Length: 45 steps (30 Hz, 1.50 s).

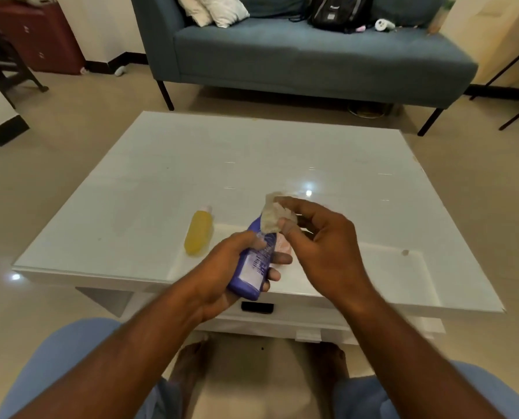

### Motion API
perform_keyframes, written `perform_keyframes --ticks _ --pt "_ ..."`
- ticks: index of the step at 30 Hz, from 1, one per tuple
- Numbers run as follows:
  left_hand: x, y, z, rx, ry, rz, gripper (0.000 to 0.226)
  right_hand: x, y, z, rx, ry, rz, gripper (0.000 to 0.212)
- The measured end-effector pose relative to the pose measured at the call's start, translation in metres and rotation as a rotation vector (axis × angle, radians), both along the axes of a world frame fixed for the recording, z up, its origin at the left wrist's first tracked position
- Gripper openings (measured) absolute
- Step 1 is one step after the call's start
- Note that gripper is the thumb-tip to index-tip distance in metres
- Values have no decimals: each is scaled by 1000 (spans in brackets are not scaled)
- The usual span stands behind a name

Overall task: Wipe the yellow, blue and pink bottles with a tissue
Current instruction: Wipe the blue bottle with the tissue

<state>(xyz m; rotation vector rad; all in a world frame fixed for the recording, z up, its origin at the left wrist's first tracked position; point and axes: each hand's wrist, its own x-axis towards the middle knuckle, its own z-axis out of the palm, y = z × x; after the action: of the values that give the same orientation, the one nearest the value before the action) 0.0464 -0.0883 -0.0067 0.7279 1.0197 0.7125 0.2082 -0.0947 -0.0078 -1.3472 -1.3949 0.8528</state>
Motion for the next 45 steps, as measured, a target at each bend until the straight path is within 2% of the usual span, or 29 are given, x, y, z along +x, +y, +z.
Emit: perform_keyframes --ticks 3,6,9,11,14,16,18,20,23,25,26,28,30,34,39,43,45 --pt "17 3 -1 -37 -13 -19 57 7 3 -11 130 -240 -43 34" --pt "25 6 -4 -44 -5 88 53 2 2 -14 213 -357 8 25" --pt "22 10 -9 -106 -91 162 53 -7 -10 -15 242 -453 152 27" --pt "21 9 -10 -69 -53 129 51 1 -3 -16 257 -487 69 28" --pt "23 5 -8 -27 6 31 52 17 12 -11 254 -486 -117 23" --pt "20 3 -7 -23 -26 90 48 10 4 -11 259 -438 -30 21" --pt "14 4 -5 -40 -107 196 42 -5 -13 -13 286 -386 152 21" --pt "12 1 -3 -19 -127 177 43 -6 -16 -13 346 -377 193 21" --pt "15 -8 -7 -26 -38 29 47 14 3 -7 303 -307 -18 16" --pt "16 -10 -8 -34 -27 28 47 18 6 -7 233 -280 -52 12" --pt "15 -10 -6 -37 -69 66 46 14 2 -10 222 -282 -9 9" --pt "12 -4 -2 -49 -162 176 42 -1 -13 -16 252 -285 152 16" --pt "10 -1 -2 -28 -178 210 44 -7 -15 -15 297 -265 220 18" --pt "13 -7 -4 -42 -75 80 49 15 13 -2 267 -192 9 9" --pt "5 3 -1 -10 -220 206 35 5 -3 -14 243 -220 173 29" --pt "3 0 -2 -3 -158 107 46 19 10 -4 259 -251 25 16" --pt "3 0 0 18 -144 115 45 21 10 -3 250 -234 14 22"
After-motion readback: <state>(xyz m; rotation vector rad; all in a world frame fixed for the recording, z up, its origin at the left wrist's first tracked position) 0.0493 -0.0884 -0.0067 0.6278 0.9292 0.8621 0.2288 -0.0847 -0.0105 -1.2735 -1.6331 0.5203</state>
